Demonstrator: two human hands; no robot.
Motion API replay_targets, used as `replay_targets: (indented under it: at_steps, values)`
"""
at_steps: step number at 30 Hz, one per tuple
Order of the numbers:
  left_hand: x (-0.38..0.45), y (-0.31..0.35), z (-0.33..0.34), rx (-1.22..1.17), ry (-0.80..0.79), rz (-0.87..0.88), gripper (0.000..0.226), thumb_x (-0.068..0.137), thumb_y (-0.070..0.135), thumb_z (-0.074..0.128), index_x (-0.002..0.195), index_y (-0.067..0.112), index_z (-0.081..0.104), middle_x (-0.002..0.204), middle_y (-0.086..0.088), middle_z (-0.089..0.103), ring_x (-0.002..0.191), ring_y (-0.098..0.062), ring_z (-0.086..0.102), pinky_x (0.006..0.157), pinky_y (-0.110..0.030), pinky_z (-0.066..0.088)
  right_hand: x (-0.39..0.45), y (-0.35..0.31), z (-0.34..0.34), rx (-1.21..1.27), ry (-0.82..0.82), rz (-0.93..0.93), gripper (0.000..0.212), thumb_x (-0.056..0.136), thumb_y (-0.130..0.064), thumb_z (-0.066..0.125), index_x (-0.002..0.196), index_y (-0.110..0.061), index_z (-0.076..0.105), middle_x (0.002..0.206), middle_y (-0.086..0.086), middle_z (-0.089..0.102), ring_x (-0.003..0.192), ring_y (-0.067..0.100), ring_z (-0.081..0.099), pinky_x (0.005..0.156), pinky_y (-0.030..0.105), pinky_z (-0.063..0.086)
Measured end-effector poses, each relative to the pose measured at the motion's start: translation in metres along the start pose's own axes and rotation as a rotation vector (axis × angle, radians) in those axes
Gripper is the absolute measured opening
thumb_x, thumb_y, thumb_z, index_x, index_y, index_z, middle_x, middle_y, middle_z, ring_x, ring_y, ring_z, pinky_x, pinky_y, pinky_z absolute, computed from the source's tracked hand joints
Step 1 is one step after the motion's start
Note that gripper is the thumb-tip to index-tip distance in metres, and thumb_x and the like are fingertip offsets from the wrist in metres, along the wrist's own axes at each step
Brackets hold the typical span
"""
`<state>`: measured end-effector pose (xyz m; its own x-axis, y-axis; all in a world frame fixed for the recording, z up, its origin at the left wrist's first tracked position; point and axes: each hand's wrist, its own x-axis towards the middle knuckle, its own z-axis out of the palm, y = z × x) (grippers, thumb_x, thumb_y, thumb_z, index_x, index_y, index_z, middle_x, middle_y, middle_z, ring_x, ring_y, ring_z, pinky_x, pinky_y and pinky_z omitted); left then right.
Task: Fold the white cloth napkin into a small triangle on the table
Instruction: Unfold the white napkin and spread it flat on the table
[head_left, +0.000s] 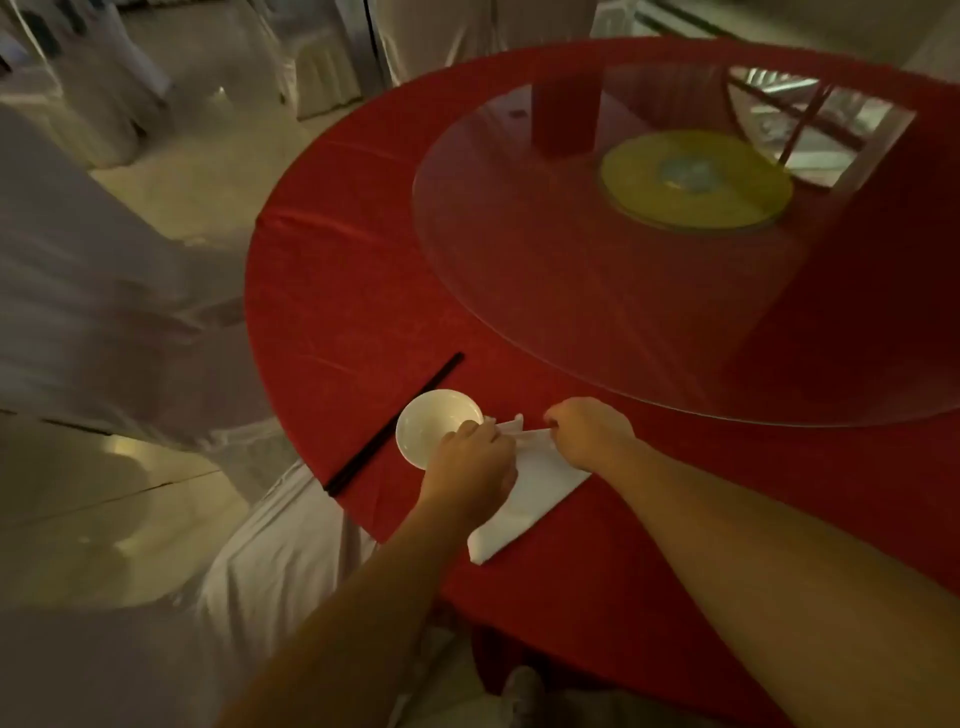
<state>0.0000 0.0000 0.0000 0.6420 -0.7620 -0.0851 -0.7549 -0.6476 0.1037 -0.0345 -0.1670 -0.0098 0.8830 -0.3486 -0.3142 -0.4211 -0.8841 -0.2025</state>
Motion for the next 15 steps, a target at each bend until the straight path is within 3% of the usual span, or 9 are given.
replay_targets:
  at_steps: [3, 9, 15]
  values:
    - [-0.001, -0.005, 0.005, -0.059, 0.043, 0.019, 0.023, 0.097, 0.027, 0.042, 0.099, 0.016, 0.062, 0.107, -0.004, 0.066, 0.100, -0.023, 0.057, 0.085, -0.041, 0.050, 0.007, 0.002, 0.007, -0.075, -0.039, 0.042, 0.038, 0.092, -0.016, 0.049, 0.127, -0.029, 0.059, 0.129, 0.004, 0.060, 0.115, 0.027, 0.058, 0.087, 0.041, 0.050]
    - [0.001, -0.011, 0.006, -0.177, 0.086, 0.022, 0.035, 0.097, 0.028, 0.039, 0.128, 0.023, 0.054, 0.120, -0.004, 0.064, 0.107, -0.023, 0.057, 0.089, -0.043, 0.049, 0.006, 0.011, 0.022, -0.058, 0.058, 0.033, 0.025, 0.092, -0.017, 0.048, 0.107, -0.023, 0.067, 0.111, 0.007, 0.063, 0.098, 0.027, 0.060, 0.075, 0.038, 0.052]
    - [0.016, -0.006, -0.001, -0.164, 0.167, 0.012, 0.031, 0.096, 0.035, 0.041, 0.117, 0.022, 0.061, 0.110, 0.000, 0.067, 0.100, -0.019, 0.057, 0.081, -0.036, 0.046, -0.011, 0.026, -0.011, 0.414, 0.007, -0.007, 0.010, 0.084, -0.024, 0.067, 0.091, -0.022, 0.073, 0.087, -0.001, 0.073, 0.074, 0.014, 0.066, 0.067, 0.031, 0.053]
